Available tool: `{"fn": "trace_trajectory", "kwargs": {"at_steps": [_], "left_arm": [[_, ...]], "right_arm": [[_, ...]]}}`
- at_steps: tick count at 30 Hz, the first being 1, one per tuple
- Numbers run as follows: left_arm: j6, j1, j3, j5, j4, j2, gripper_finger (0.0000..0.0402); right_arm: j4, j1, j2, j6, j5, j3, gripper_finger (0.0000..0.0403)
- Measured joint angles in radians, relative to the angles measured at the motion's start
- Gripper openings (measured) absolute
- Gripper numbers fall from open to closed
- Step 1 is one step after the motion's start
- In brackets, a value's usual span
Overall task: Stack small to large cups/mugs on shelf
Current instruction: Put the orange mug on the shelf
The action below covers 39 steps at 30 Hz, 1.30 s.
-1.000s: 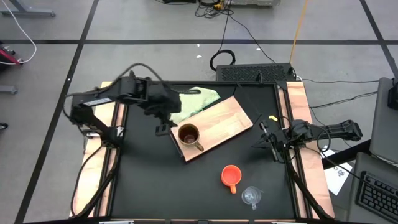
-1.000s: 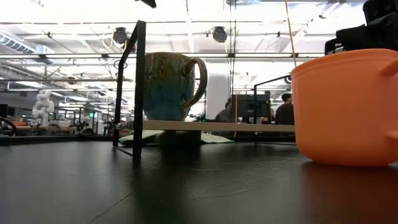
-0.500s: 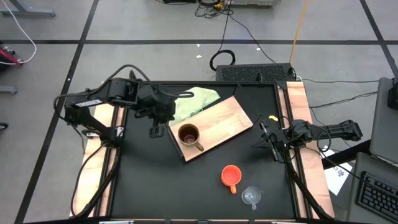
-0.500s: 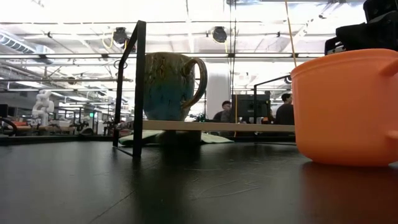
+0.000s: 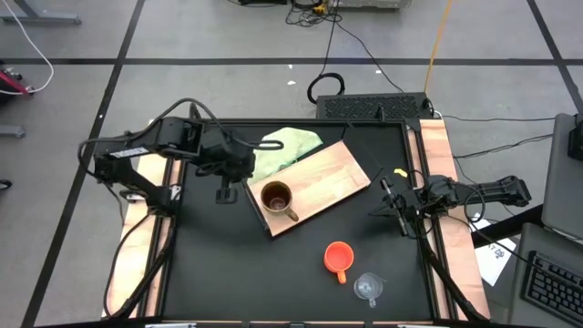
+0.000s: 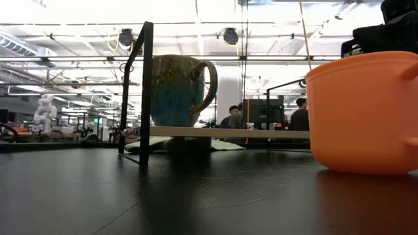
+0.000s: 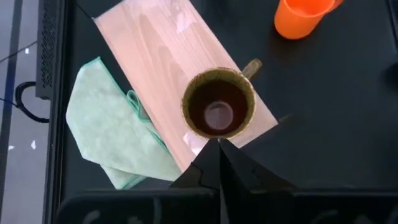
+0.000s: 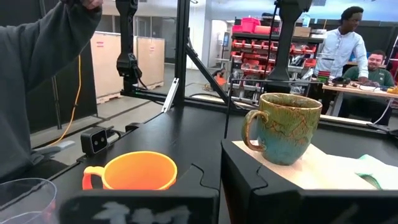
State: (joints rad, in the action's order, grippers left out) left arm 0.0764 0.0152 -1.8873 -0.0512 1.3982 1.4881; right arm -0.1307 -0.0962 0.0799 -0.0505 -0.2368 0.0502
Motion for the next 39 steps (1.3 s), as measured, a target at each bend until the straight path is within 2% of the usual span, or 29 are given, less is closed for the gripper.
{"fn": "trace_trajectory", "kwargs": {"at_steps": [5, 14, 19, 26, 32, 39], "left_arm": [[-0.001, 0.024, 0.068, 0.0, -0.084, -0.091, 0.0001], [-0.009, 0.056, 0.387, 0.008, -0.364, -0.327, 0.0001], [-0.026, 0.087, 0.541, 0.02, -0.462, -0.446, 0.0001], [-0.011, 0.137, 0.785, 0.009, -0.8, -0.622, 0.0], [-0.063, 0.154, 0.916, 0.005, -0.887, -0.681, 0.0], [-0.003, 0.196, 0.983, 0.006, -0.955, -0.699, 0.0]], "right_arm": [[0.001, 0.0, 0.0, 0.012, 0.0, 0.0, 0.0], [0.004, 0.0, 0.0, 0.004, 0.0, 0.0, 0.0], [0.004, 0.0, 0.0, 0.004, 0.0, 0.0, 0.0], [0.008, 0.0, 0.0, 0.004, 0.0, 0.0, 0.0], [0.008, 0.0, 0.0, 0.001, 0.0, 0.0, 0.0], [0.008, 0.0, 0.0, 0.001, 0.0, 0.0, 0.0]]}}
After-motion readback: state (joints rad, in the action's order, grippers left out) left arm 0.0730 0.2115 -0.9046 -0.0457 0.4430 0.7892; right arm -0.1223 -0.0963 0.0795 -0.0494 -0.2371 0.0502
